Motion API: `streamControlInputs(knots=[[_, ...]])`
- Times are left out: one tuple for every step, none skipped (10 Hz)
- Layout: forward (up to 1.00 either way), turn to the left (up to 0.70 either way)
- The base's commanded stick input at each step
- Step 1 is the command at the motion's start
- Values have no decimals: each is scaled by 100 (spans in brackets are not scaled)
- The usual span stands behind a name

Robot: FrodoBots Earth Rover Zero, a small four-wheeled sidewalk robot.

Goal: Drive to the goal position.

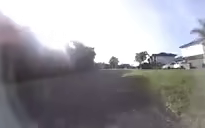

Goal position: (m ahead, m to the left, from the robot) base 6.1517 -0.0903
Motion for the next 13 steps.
streamControlInputs(knots=[[100, 0], [100, 0], [100, 0], [100, 0], [100, 0], [100, 0], [100, 0], [100, 0], [100, 0], [100, 0], [100, 0], [100, 0], [100, 0]])
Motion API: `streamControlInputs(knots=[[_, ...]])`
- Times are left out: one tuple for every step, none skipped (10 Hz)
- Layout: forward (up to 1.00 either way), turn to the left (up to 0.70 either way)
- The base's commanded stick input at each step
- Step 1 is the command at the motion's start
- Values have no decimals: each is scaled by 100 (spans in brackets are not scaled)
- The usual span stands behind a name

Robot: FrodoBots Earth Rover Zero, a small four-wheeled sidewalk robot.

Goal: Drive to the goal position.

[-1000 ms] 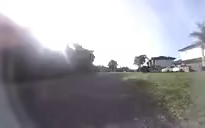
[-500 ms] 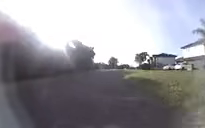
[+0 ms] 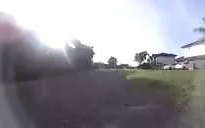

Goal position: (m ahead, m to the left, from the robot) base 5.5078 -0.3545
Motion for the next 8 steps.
streamControlInputs(knots=[[100, 0], [100, 0], [100, 0], [100, 0], [100, 0], [100, 0], [100, 0], [100, 0]])
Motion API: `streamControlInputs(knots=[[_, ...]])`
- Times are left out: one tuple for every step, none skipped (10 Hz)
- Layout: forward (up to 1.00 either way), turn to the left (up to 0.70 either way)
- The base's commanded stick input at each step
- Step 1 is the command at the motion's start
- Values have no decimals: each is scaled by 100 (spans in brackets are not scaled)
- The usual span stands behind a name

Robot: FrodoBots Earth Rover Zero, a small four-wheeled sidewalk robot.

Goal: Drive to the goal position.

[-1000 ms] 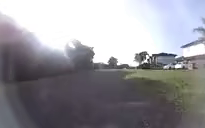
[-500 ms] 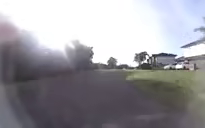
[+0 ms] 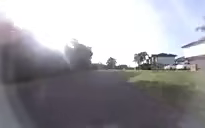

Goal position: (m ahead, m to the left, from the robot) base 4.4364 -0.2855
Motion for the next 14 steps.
streamControlInputs(knots=[[100, 0], [100, 0], [100, 0], [100, 0], [100, 0], [100, 0], [100, 0], [100, 0], [100, 0], [100, 0], [100, 0], [100, 0], [100, 0], [100, 0]])
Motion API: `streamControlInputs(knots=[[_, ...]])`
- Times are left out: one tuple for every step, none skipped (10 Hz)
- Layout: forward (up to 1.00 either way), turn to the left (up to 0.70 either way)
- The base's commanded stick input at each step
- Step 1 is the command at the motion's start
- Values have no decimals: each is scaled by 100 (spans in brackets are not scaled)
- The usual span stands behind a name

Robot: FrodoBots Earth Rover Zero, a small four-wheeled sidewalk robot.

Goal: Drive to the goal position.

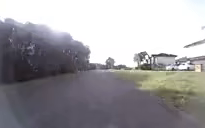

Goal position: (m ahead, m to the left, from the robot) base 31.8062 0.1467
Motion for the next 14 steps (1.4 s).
streamControlInputs(knots=[[100, 0], [100, 0], [100, 0], [100, 0], [100, 0], [100, 0], [100, 0], [100, 0], [100, 0], [100, 0], [100, 0], [100, 0], [100, 0], [100, 0]])
